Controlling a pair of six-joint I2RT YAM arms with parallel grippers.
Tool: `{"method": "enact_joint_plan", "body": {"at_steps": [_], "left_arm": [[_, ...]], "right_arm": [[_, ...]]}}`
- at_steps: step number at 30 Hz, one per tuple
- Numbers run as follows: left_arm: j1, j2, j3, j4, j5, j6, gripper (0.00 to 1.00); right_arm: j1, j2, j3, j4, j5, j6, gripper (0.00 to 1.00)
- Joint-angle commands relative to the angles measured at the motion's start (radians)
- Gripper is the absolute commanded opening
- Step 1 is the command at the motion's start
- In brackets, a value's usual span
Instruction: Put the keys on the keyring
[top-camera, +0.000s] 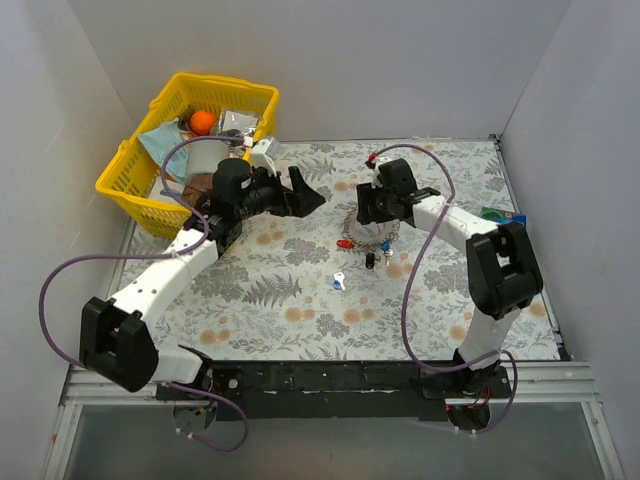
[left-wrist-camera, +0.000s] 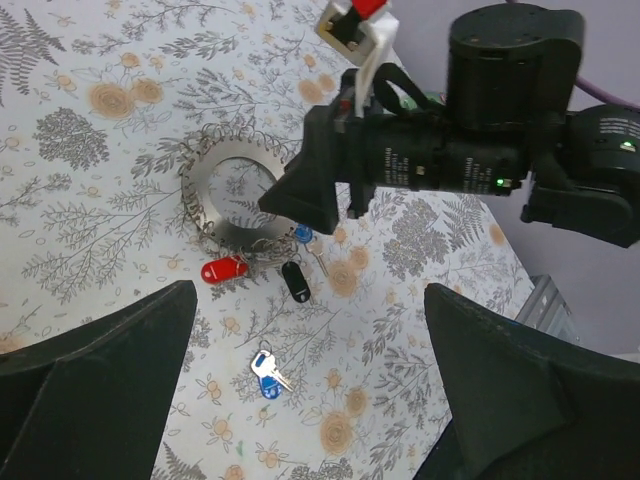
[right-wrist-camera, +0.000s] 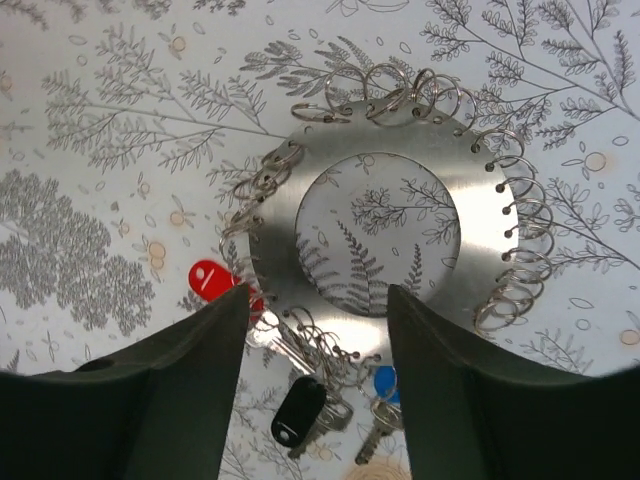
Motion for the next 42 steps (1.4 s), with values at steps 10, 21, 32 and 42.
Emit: {"method": "enact_joint_plan", "body": {"at_steps": [10, 21, 32, 42], "left_arm": [[-0.001, 0.232, 0.194, -0.206, 0.160, -0.006, 0.98], [-0.001, 0.340, 0.165, -0.171, 0.180, -0.084, 0.98], [-0.005, 0.450, 0.205, -0.144, 0.166, -0.095, 0.98], [-0.028, 0.489, 0.269, -0.194, 0.137, -0.033, 0.98]], "right_arm": [[-0.006, 0.287, 0.345, -0.236, 0.103, -0.017, 0.01], [-0.004, 0.243, 0.129, -0.213, 0.117, -0.028, 0.01], [-0.004, 0.149, -0.003, -0.230, 0.083, -0.040, 0.01], [0.003, 0.108, 0.089, -0.233, 0.043, -0.022, 0.01]]}}
